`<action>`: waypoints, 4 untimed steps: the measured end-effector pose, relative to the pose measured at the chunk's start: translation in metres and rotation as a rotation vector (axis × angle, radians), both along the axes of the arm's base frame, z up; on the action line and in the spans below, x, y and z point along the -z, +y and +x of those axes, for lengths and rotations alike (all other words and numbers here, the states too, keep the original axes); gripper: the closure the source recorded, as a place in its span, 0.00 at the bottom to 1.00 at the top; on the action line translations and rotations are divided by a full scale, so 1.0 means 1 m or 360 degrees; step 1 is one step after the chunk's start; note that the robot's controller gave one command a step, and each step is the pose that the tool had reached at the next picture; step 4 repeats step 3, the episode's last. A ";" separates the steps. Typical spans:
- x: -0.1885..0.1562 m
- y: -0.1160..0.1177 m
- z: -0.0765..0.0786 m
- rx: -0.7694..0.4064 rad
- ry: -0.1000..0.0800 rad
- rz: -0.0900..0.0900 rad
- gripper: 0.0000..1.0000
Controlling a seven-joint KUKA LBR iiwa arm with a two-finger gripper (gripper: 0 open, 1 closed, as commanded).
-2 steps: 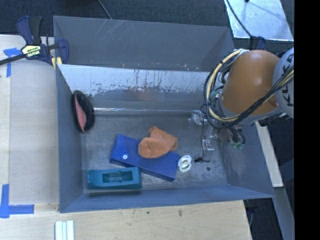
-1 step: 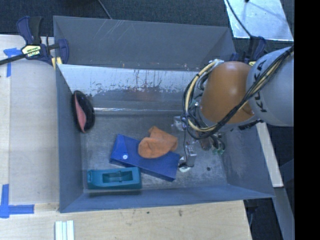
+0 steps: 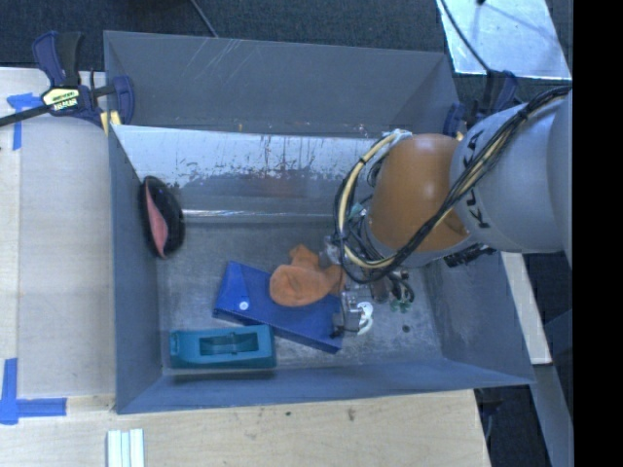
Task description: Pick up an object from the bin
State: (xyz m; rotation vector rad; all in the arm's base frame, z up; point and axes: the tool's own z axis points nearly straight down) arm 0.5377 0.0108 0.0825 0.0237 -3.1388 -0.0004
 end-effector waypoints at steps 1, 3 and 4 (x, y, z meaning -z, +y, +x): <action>0.007 0.043 0.014 0.0130 -0.0034 0.0003 1.00; -0.125 0.049 0.013 0.0105 -0.0011 0.0000 1.00; -0.125 0.049 0.013 0.0105 -0.0011 0.0000 1.00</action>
Offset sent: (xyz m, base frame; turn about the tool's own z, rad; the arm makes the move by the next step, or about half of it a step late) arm 0.0000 0.0000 0.0000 0.0000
